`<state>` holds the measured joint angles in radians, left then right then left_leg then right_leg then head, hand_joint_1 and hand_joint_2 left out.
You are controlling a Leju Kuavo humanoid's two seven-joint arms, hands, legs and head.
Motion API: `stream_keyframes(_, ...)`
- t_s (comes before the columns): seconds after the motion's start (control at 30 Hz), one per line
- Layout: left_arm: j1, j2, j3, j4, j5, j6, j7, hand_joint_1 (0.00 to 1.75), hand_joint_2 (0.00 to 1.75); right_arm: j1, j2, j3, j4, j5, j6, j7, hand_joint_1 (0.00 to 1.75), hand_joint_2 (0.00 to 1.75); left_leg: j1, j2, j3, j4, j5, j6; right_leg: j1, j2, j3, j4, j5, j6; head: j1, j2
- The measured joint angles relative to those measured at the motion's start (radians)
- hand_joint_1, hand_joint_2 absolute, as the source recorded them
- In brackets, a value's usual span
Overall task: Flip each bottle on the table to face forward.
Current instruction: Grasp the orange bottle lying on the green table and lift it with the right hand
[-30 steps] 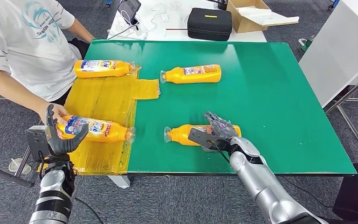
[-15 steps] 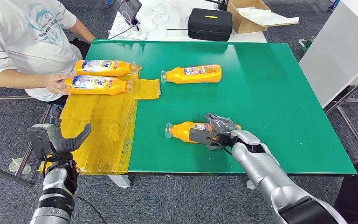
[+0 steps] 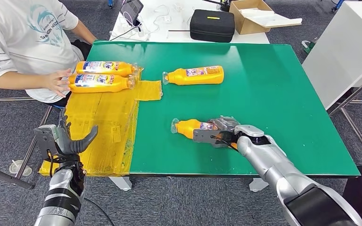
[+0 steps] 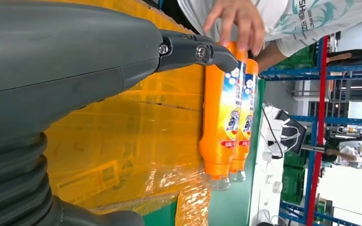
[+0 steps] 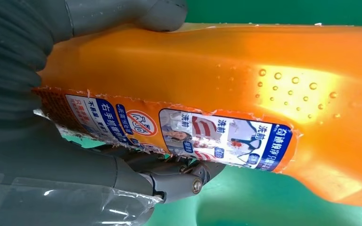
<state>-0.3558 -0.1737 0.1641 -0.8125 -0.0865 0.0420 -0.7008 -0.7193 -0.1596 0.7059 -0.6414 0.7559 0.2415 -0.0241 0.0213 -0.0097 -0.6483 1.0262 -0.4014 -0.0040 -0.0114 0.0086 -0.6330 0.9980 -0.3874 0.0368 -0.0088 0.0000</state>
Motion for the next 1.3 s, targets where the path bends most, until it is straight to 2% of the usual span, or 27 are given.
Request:
stream_keyframes(0.2, 0.001, -0.002, 0.000, 0.002, 0.006, -0.003, 0.000, 0.00, 1.75, 0.013, -0.002, 0.004, -0.008, -0.057, -0.085, -0.009, 1.75, 1.75, 0.000, 0.000, 0.000, 0.000, 0.000, 0.000, 0.000, 0.000, 0.000, 0.000, 0.000, 0.000, 0.000, 0.000)
stream_keyframes(0.27, 0.007, -0.006, 0.000, 0.001, 0.011, -0.021, 0.002, 0.00, 1.75, 0.075, 0.010, -0.034, -0.069, -0.097, -0.244, -0.030, 1.75, 1.75, 0.000, 0.000, -0.001, 0.000, 0.000, 0.000, 0.000, 0.000, 0.000, 0.000, 0.000, 0.000, 0.000, 0.000)
stream_keyframes(0.37, 0.046, -0.028, -0.015, -0.035, 0.064, -0.144, 0.066, 0.00, 1.75, 0.278, 0.094, -0.192, -0.321, -0.135, -0.624, -0.188, 1.75, 1.75, 0.001, -0.001, -0.005, 0.000, -0.001, 0.000, 0.001, 0.000, -0.005, 0.000, -0.001, 0.000, 0.000, 0.000)
stream_keyframes(0.4, 0.062, -0.037, -0.028, -0.055, 0.095, -0.199, 0.100, 0.00, 1.75, 0.333, 0.125, -0.242, -0.398, -0.142, -0.709, -0.255, 1.75, 1.75, 0.001, -0.001, -0.006, 0.000, -0.001, -0.001, 0.001, -0.001, -0.006, 0.000, -0.001, 0.000, 0.000, 0.000)
stream_keyframes(0.47, 0.083, -0.049, -0.061, -0.087, 0.150, -0.278, 0.149, 0.00, 1.75, 0.394, 0.167, -0.306, -0.489, -0.159, -0.791, -0.335, 1.75, 1.75, 0.001, -0.001, -0.008, 0.000, -0.001, -0.001, 0.001, -0.001, -0.008, 0.000, -0.002, -0.001, 0.000, 0.000)
stream_keyframes(0.67, 0.112, -0.062, -0.145, -0.149, 0.227, -0.348, 0.196, 0.00, 1.75, 0.483, 0.225, -0.408, -0.607, -0.171, -0.841, -0.410, 1.75, 1.75, -0.001, -0.001, -0.009, 0.000, -0.002, -0.001, -0.001, -0.001, -0.009, 0.000, -0.001, 0.000, 0.000, 0.000)
stream_keyframes(0.83, 0.129, -0.061, -0.230, -0.185, 0.355, -0.473, 0.242, 0.00, 1.75, 0.517, 0.255, -0.451, -0.623, -0.201, -0.836, -0.505, 1.75, 1.75, -0.001, -0.001, -0.010, 0.000, -0.001, 0.000, -0.001, -0.001, -0.009, 0.000, -0.001, 0.000, 0.000, 0.000)
stream_keyframes(0.93, 0.146, -0.055, -0.291, -0.208, 0.415, -0.527, 0.258, 0.00, 1.75, 0.526, 0.270, -0.459, -0.596, -0.203, -0.803, -0.544, 1.75, 1.75, 0.000, 0.000, -0.010, -0.001, -0.001, 0.000, -0.001, -0.001, -0.009, 0.000, -0.001, 0.000, 0.000, 0.000)
stream_keyframes(1.07, 0.157, -0.046, -0.365, -0.222, 0.442, -0.550, 0.262, 0.00, 1.75, 0.530, 0.311, -0.445, -0.513, -0.182, -0.785, -0.593, 1.75, 1.75, 0.000, 0.000, -0.010, -0.001, -0.001, -0.001, 0.000, -0.001, -0.010, 0.000, -0.001, 0.000, 0.000, 0.000)
stream_keyframes(1.3, 0.157, -0.032, -0.438, -0.221, 0.454, -0.559, 0.261, 0.00, 1.75, 0.521, 0.368, -0.397, -0.394, -0.167, -0.780, -0.608, 1.75, 1.75, 0.000, 0.000, -0.011, -0.001, -0.001, -0.001, 0.000, -0.001, -0.010, 0.000, -0.001, -0.001, 0.000, 0.000)
